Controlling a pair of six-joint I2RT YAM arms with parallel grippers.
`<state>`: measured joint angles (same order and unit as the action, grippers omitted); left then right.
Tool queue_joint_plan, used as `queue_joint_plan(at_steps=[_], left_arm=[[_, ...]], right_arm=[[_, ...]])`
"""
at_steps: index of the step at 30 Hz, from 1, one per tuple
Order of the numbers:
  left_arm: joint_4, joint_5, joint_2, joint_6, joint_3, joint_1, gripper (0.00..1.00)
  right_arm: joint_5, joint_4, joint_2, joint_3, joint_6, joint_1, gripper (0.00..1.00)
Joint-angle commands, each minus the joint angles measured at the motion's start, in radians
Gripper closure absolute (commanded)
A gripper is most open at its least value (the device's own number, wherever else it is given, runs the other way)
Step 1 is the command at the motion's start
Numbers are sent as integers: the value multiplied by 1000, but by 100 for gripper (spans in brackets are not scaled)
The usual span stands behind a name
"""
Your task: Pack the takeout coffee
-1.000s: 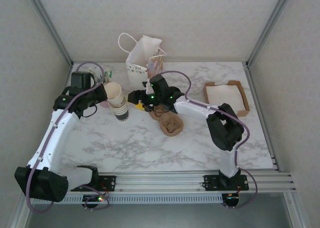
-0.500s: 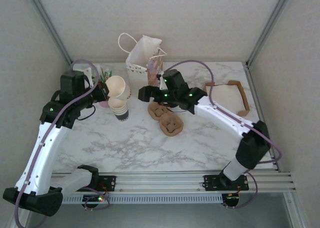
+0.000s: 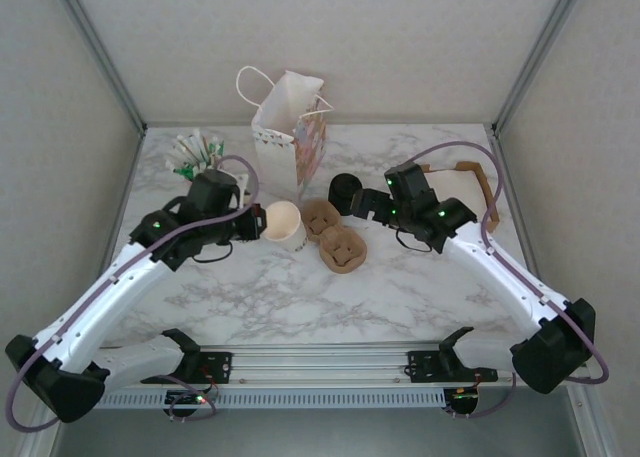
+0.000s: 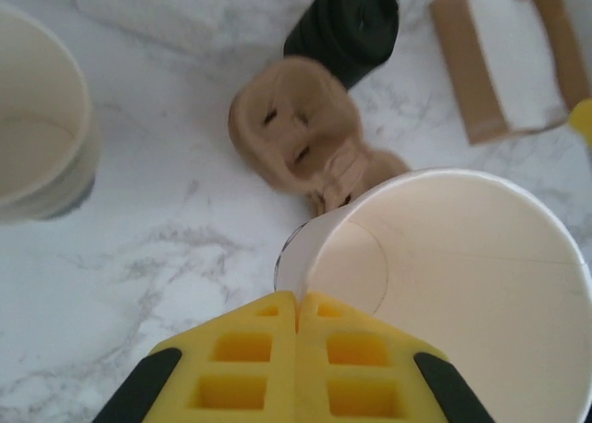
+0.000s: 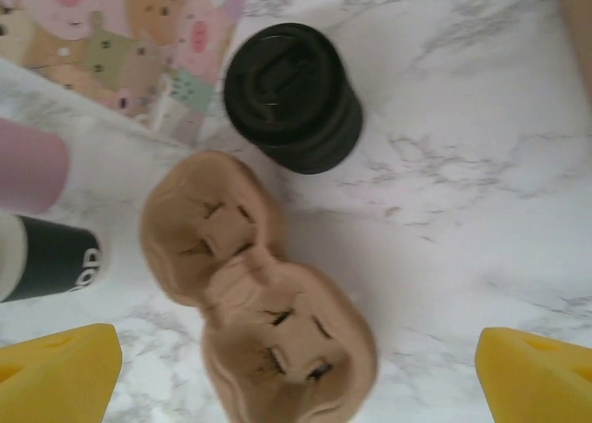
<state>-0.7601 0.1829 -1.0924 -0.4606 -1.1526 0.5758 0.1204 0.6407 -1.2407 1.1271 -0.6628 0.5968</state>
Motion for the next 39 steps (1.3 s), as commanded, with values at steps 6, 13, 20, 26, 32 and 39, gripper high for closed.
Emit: queue_joint_plan(at_steps=[6, 13, 20, 26, 32, 39], left_arm=[[63, -69, -84, -71, 117, 125, 100], [118, -130, -176, -76, 155, 188, 100], [146, -182, -248, -76, 157, 236, 100], [124, -238, -282, -84, 143, 268, 100], [136, -284, -266, -103, 161, 273, 100], [199, -312, -234, -142, 207, 271, 100]], right_arm=[[34, 0, 6, -51, 23, -21, 1], [10, -30, -17, -67, 21, -25, 1], [4, -52, -17, -90, 16, -25, 1], [-1, -52, -18, -92, 15, -26, 1], [-11, -64, -22, -94, 9, -25, 1], [-26, -79, -12, -105, -7, -25, 1]])
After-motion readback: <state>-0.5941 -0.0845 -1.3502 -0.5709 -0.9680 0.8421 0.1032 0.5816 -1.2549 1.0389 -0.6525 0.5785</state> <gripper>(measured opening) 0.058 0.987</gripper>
